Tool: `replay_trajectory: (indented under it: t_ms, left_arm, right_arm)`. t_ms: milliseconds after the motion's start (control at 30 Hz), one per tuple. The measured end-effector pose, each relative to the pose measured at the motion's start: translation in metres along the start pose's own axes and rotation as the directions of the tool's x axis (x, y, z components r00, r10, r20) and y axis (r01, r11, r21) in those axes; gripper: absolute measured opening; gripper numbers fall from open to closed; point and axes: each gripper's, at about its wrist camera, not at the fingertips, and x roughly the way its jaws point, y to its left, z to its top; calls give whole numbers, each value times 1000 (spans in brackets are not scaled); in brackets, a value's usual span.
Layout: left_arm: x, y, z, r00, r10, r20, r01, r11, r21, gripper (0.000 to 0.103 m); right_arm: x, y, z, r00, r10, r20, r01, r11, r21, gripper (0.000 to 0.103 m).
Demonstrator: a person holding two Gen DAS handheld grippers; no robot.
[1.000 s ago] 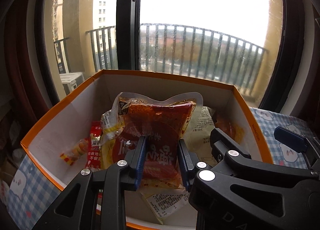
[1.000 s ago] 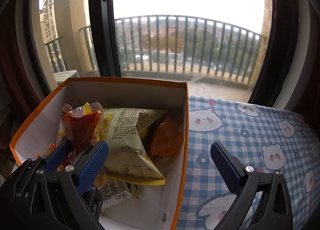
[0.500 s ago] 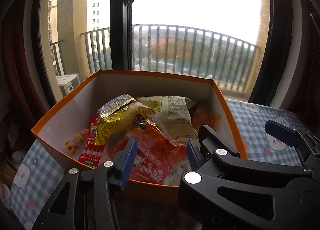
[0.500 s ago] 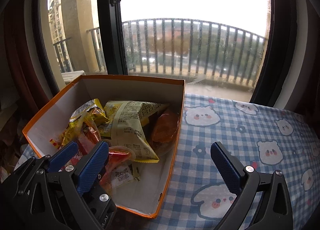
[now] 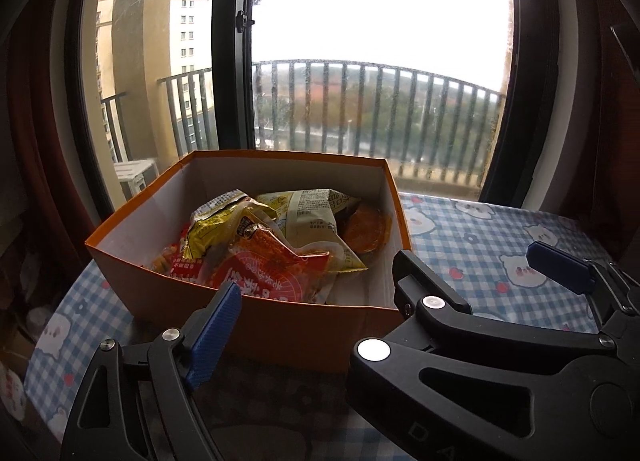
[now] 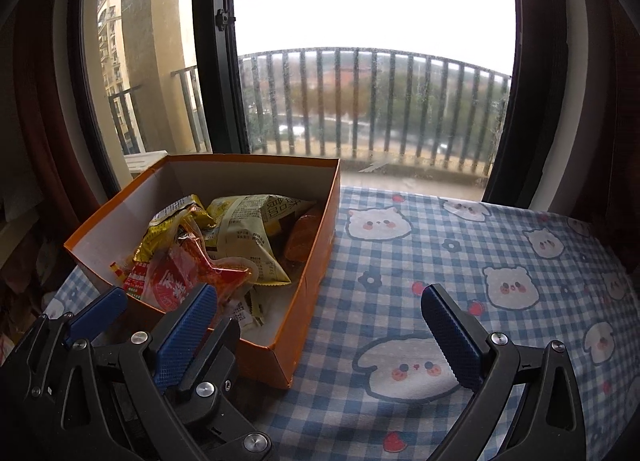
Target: Organize snacks
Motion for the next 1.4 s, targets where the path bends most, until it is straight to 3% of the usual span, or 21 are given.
replay_trajectory:
  t_ms: [467,700,767,867,1400]
  left_arm:
    - [-58,-48,-13,993,-33,115,27,998,59,89]
    - [-78,-70,-23,986,-73,151,59,993,99,100]
    - [-82,-74,-25,984,-57,167,39,994,105,100]
    - [-87,-75,-27,983,-29,184,12,996,92,100]
    - [-104,-66,-33,975,-37,218,29,999,41,100]
  right_arm:
    - [-75,-46,-21,991,-35,127,32,999,25,103]
    - [-106,-74,-36,982,-53,180,45,998,48,103]
    - [-114,-80,-41,979,-57,195,49,998,43,103]
    - [-125,-87,-49,970,-89,227,80,996,47,103]
    - [-153,-139,-72,947,-157,281,112,979,170,103]
